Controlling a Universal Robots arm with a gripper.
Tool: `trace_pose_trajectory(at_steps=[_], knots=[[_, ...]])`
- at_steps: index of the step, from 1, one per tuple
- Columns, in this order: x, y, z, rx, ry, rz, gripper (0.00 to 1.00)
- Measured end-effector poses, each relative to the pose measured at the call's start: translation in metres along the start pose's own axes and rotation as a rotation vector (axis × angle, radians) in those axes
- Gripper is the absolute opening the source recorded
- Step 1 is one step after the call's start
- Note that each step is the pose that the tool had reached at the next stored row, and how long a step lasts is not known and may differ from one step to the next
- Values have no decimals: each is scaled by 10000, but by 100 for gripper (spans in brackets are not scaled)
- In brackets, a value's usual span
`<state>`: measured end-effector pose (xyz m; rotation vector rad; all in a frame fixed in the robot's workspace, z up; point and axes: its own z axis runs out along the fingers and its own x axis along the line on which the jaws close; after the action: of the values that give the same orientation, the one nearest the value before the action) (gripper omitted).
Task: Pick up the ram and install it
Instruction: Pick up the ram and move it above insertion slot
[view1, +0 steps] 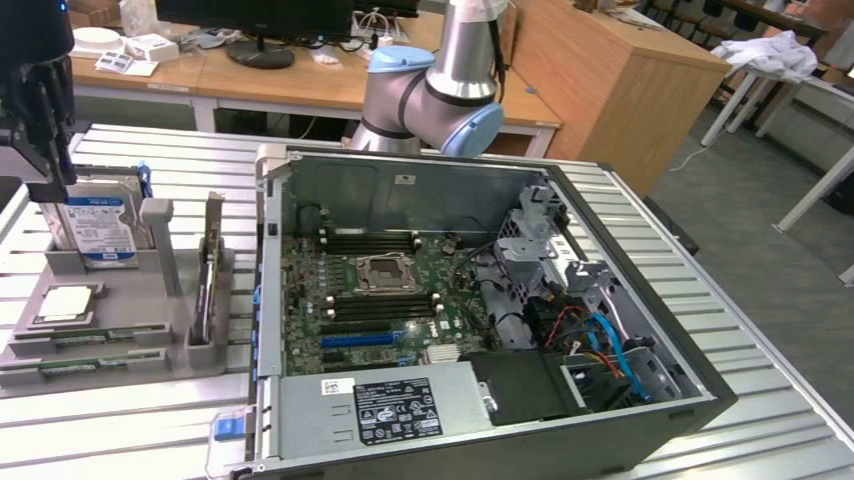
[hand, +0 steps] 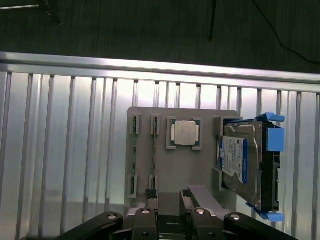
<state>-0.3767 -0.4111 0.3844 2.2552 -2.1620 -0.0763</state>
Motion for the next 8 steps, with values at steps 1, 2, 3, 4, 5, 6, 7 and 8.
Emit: trace_pose_trajectory(at_steps=[1,2,3,4,5,6,7,8], knots=[[0,0,0,-1,0,0,31],[0,0,2,1,-1,0,31],[1,0,15,3,-2,0,31],[1,-1,32,2,-1,0,31],[1,-2,49,1,0,0,31],[2,-3,67,1,-1,-1,31],[2,-4,85,2,-1,0,31],[2,-5,103,2,-1,0,31]])
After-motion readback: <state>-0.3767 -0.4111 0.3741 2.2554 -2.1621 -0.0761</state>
